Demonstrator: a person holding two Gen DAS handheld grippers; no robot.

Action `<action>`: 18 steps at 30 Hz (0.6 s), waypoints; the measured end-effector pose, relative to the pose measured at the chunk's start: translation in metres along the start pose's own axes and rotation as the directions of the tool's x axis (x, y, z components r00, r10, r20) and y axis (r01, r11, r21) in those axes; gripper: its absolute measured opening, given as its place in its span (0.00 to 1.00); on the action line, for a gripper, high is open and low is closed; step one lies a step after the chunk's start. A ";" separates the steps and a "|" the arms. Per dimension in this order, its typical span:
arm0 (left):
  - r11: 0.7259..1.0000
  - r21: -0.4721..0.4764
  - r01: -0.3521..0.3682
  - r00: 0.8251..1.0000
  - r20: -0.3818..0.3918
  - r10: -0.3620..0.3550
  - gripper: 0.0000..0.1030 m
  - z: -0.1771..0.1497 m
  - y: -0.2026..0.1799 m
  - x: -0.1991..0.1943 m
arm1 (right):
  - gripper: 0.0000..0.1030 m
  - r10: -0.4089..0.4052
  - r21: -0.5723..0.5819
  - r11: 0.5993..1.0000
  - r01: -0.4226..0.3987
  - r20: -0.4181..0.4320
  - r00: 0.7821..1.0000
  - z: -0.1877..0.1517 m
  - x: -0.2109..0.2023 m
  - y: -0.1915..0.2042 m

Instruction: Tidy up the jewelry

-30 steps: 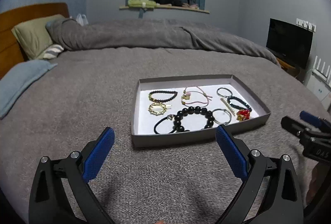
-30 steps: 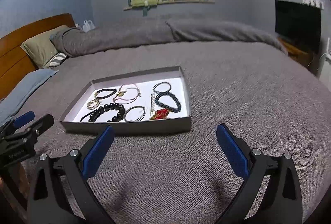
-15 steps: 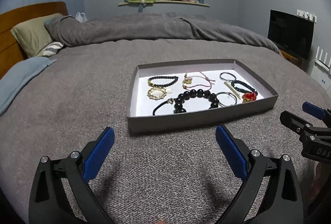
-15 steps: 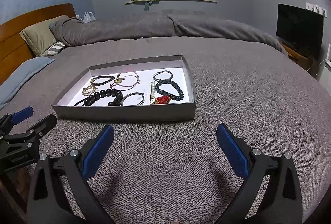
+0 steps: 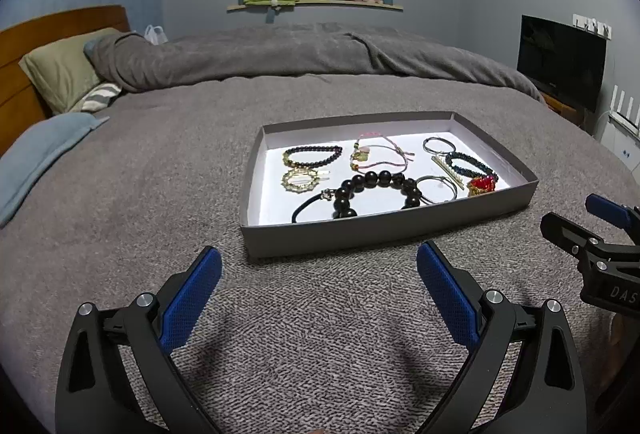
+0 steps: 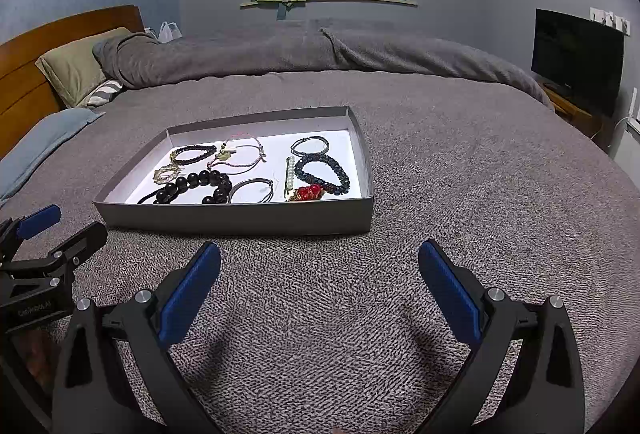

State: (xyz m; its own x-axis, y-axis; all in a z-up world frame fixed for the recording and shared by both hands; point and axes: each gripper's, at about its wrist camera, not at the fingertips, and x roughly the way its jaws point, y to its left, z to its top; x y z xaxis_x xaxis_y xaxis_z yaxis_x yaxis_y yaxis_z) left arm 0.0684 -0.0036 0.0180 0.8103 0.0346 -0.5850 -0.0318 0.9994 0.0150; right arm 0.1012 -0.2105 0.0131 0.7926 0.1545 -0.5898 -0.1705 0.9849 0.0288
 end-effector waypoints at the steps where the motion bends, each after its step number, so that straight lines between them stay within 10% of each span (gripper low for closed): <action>1: 1.000 0.000 0.001 1.000 -0.001 -0.001 0.94 0.000 0.000 0.000 | 0.95 -0.001 0.000 1.000 0.001 0.000 1.000 0.000 0.000 0.000; 18: 1.000 0.005 -0.008 1.000 0.000 0.008 0.94 0.000 0.002 0.000 | 0.95 -0.001 0.002 1.000 0.001 -0.004 1.000 0.000 0.002 -0.001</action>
State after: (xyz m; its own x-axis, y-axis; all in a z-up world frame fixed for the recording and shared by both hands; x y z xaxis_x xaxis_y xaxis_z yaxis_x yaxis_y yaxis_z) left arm 0.0686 -0.0019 0.0179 0.8099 0.0427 -0.5850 -0.0354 0.9991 0.0239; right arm 0.1033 -0.2116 0.0122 0.7903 0.1537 -0.5931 -0.1688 0.9852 0.0304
